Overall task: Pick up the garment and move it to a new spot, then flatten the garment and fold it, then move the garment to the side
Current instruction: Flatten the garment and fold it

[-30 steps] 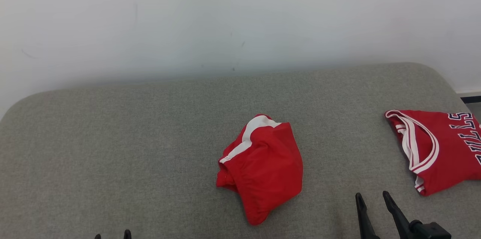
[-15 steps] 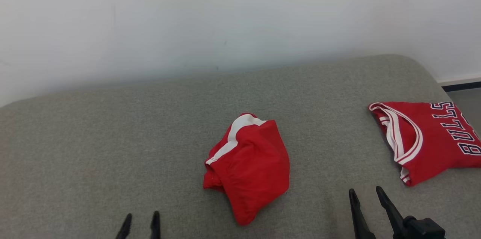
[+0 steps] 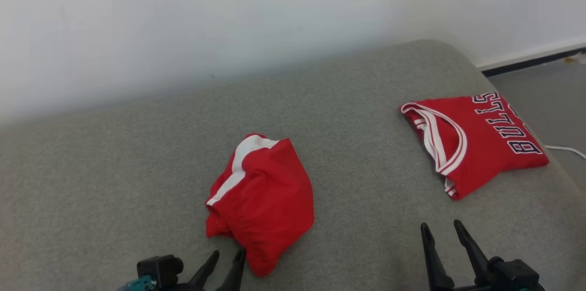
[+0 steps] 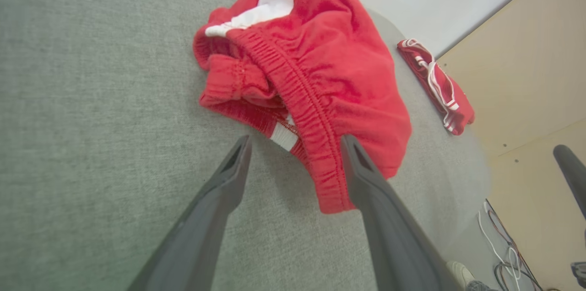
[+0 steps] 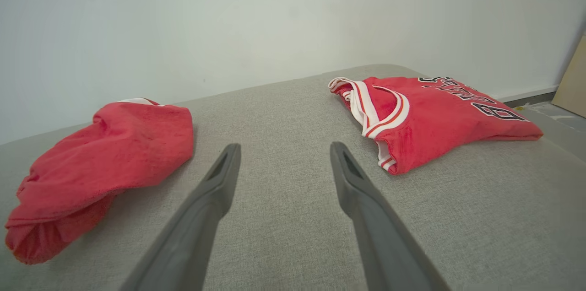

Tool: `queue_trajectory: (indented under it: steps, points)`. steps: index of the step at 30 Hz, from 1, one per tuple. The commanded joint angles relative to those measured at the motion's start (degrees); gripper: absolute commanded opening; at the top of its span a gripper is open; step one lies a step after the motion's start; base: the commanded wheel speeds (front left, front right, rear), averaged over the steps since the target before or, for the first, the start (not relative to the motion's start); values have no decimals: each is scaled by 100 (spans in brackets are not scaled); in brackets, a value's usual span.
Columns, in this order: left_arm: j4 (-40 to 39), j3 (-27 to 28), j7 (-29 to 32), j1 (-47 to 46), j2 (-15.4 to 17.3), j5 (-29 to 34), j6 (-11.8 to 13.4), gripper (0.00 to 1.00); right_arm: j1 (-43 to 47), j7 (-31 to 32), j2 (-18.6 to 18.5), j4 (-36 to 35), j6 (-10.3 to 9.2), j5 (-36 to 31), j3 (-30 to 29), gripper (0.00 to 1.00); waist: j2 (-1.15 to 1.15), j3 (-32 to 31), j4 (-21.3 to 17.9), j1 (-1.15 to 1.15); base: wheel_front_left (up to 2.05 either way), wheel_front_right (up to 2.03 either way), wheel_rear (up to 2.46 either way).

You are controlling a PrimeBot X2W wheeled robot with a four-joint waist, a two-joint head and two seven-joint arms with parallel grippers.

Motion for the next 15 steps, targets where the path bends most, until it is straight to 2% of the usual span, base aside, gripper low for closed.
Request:
queue_trajectory:
  steps: [1, 9, 14, 15]
  points:
    - [60, -4, 25, -69, 44, -87, 10, 100, -40, -26, 17, -15, -16, -7, -9, 100, -1, 158, -254, -1, 0, 0, 0]
    - [341, -93, 1, -313, 172, -465, 10, 100, -104, -26, 57, -45, -16, -1, -2, 100, -1, 312, -630, -1, 0, 0, 0]
    - [349, -213, -118, -452, 253, -564, 10, 100, -99, -26, 74, -67, -16, -6, -34, 100, -1, 365, -717, -1, 0, 0, 0]
    - [340, -246, -138, -469, 261, -596, 10, 84, -100, -26, 77, -68, -16, -7, -38, 100, -1, 371, -724, -1, 0, 0, 0]
